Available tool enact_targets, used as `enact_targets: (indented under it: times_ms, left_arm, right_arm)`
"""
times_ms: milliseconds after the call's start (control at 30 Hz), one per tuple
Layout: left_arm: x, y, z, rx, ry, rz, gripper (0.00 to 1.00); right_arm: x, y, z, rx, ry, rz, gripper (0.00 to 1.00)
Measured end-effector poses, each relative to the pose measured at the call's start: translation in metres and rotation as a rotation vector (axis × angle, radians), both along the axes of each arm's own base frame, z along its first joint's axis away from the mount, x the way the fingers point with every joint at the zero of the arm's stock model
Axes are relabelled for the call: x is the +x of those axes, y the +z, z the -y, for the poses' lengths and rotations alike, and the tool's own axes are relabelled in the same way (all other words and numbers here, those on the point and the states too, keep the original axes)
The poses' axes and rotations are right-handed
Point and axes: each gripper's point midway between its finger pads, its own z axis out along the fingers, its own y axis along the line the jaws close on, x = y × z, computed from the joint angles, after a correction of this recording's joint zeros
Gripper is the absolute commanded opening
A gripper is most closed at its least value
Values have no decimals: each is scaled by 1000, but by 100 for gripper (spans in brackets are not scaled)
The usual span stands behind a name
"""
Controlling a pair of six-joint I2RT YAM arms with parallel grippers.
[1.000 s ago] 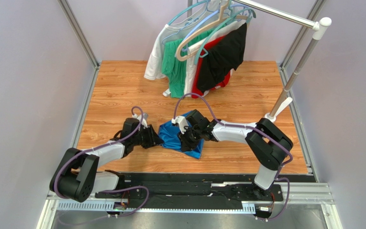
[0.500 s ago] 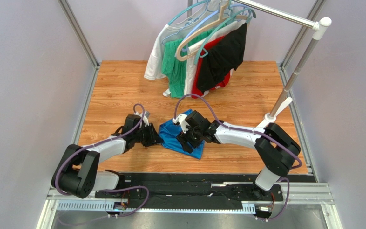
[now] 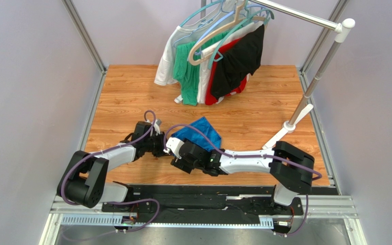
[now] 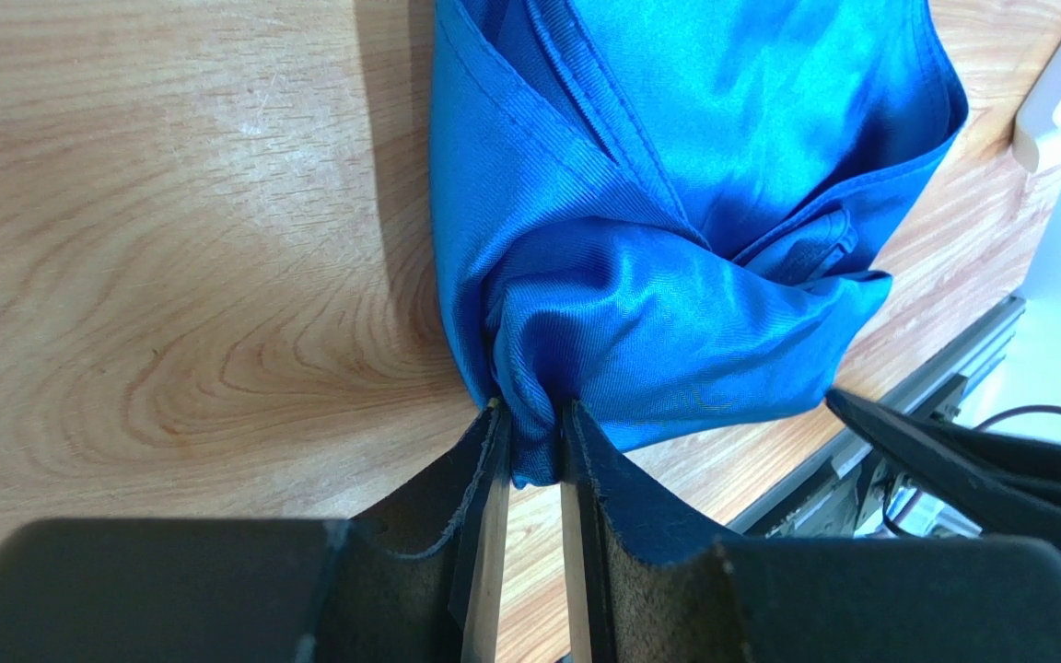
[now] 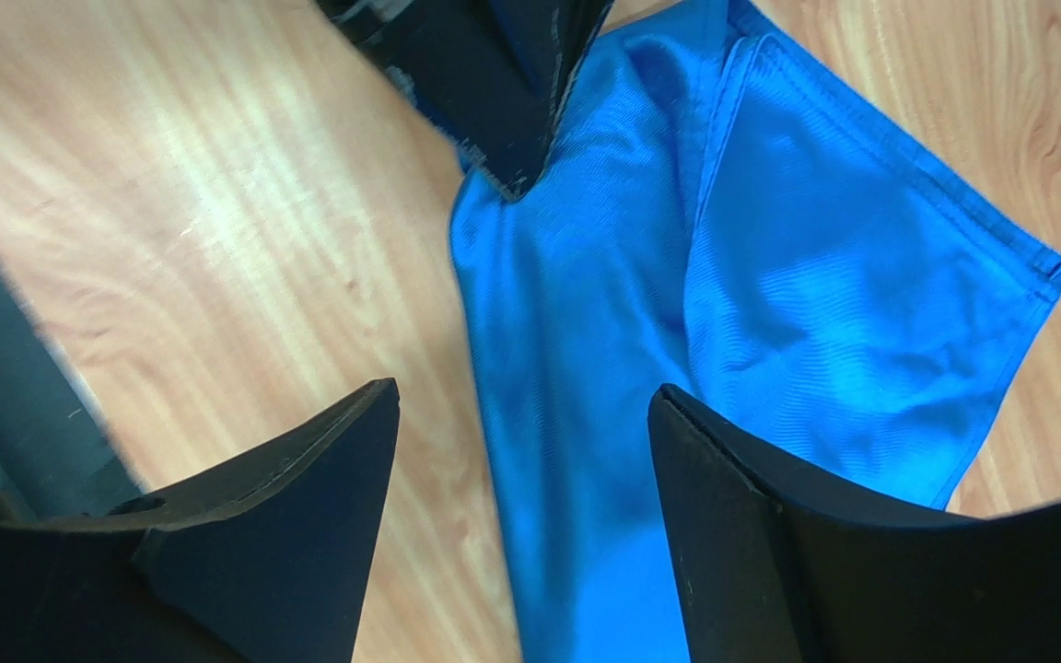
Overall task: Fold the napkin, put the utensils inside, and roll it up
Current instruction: Roll the napkin with the utensil
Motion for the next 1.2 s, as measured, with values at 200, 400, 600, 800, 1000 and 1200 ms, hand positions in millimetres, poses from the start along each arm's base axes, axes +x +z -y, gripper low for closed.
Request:
enact_targets:
  times_ms: [200, 400, 600, 800, 1000, 1200]
  left_arm:
    - [0, 0, 1, -1, -6, -2, 27]
    - [2, 2, 2, -2, -15, 1, 27]
    - [-2, 0, 2, 2, -32, -8, 28]
    - [-3, 1, 2, -1, -47, -3, 29]
    - [-3, 3, 4, -14, -62, 4, 34]
    - [-2, 7, 6, -25, -72, 24, 59]
  right_arm:
    - [12, -26, 0, -59, 6, 29, 74]
    - [21, -31, 2, -68, 11, 29, 74]
    - [28, -37, 4, -55, 12, -9, 67]
    - [33, -40, 1, -30, 18, -53, 58]
    - [38, -43, -6, -8, 24, -101, 49]
    - [40, -45, -13, 12, 36, -159, 25]
